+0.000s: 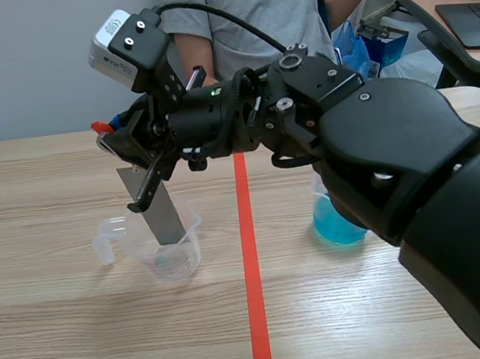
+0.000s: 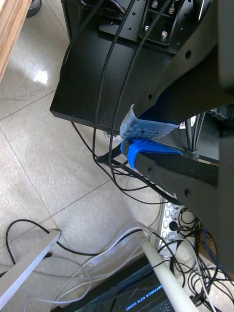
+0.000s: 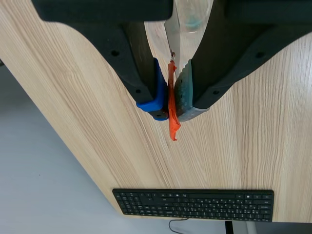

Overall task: Do the redox reaction experiment.
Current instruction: 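Put the plate into the left beaker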

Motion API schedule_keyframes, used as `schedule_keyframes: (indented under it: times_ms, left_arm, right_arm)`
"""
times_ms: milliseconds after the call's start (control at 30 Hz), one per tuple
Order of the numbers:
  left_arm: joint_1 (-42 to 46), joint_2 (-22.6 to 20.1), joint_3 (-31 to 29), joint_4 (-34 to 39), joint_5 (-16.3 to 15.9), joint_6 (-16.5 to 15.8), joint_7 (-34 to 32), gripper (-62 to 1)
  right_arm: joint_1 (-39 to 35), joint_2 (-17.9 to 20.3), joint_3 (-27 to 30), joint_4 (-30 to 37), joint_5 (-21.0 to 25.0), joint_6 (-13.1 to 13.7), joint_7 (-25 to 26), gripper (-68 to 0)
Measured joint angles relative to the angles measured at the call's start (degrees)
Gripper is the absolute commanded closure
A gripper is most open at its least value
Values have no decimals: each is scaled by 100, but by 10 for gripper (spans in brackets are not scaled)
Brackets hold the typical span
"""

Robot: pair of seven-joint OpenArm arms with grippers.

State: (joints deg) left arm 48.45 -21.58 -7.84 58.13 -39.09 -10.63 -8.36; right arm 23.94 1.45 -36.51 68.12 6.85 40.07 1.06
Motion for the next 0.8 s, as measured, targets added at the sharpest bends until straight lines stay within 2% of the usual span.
schedule_keyframes:
  times_ms: [100, 333, 433, 533, 633, 700, 800]
  left_arm:
    - [-2, 0, 0, 0, 0, 0, 0, -36]
    - [-2, 0, 0, 0, 0, 0, 0, -36]
    - [-2, 0, 0, 0, 0, 0, 0, -36]
    - [-2, 0, 0, 0, 0, 0, 0, -36]
    - [-2, 0, 0, 0, 0, 15, 0, -50]
    - [-2, 0, -2, 0, 0, 61, 0, -81]
    - [-2, 0, -4, 0, 0, 68, 0, -138]
  right_arm:
    - [0, -2, 0, -50, -15, 0, 94, -13]
    - [0, 0, -203, -186, -481, -17, 380, -13]
    - [0, -2, -299, -188, -546, -17, 426, -18]
    - [0, -2, -299, -188, -560, -15, 426, -121]
    - [0, -2, -299, -188, -575, 39, 424, -307]
    - [0, 0, -299, -188, -599, 153, 426, -405]
    - [0, 13, -413, -188, -599, 234, 645, -489]
